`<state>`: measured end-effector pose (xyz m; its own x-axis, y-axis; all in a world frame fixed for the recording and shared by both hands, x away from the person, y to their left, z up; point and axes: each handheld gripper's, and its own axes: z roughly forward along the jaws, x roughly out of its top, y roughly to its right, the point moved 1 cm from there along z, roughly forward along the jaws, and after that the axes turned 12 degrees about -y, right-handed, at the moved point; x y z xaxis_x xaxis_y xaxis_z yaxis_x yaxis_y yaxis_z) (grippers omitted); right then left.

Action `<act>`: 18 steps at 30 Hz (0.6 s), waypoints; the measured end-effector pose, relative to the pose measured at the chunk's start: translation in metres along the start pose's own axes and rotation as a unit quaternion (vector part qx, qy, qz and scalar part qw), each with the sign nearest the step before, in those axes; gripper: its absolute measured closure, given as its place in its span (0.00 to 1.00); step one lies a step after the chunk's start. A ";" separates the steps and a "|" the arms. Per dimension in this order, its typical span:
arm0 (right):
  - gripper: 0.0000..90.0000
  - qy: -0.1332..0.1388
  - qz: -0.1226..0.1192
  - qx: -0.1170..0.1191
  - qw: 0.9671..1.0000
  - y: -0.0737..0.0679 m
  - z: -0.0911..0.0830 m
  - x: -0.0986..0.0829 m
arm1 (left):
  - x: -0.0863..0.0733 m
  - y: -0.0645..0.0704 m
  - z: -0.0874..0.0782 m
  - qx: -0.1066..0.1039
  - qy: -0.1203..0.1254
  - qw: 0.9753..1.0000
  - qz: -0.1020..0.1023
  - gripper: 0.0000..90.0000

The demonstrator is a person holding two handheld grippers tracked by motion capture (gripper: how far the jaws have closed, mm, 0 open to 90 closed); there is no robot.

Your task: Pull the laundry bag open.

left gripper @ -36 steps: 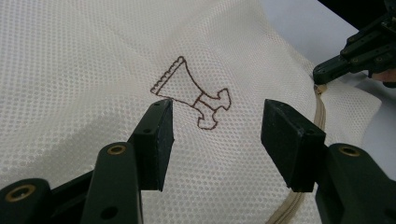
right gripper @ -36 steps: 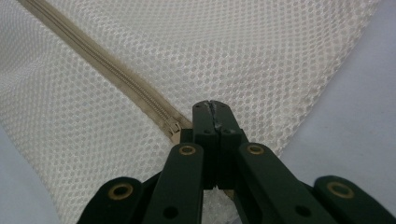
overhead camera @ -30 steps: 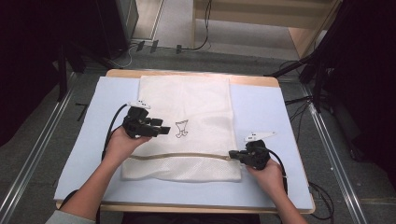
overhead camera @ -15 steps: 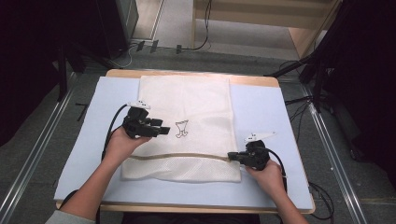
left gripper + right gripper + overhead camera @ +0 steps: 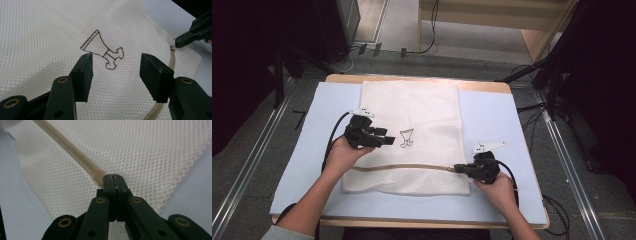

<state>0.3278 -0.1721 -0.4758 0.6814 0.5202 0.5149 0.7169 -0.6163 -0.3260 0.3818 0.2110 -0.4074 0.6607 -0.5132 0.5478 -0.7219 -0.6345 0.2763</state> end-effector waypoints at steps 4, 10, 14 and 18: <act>1.00 0.014 -0.025 -0.033 0.999 -0.003 -0.011 0.002 | 0.002 0.005 -0.001 0.001 0.003 1.000 0.006 0.52; 0.98 0.022 -0.022 -0.063 0.998 0.003 -0.020 -0.006 | 0.008 0.018 0.004 -0.004 0.006 1.000 0.011 0.53; 0.98 0.016 -0.013 -0.055 0.998 0.007 -0.012 -0.010 | 0.015 0.030 0.015 -0.012 0.004 1.000 0.026 0.54; 0.99 0.010 -0.011 -0.051 0.999 0.007 -0.007 -0.010 | 0.021 0.040 0.025 -0.025 0.000 0.999 0.040 0.55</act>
<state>0.3248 -0.1861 -0.4775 0.6616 0.5230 0.5373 0.7121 -0.6628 -0.2317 0.3717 0.1602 -0.4041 0.6003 -0.5610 0.5699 -0.7819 -0.5614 0.2710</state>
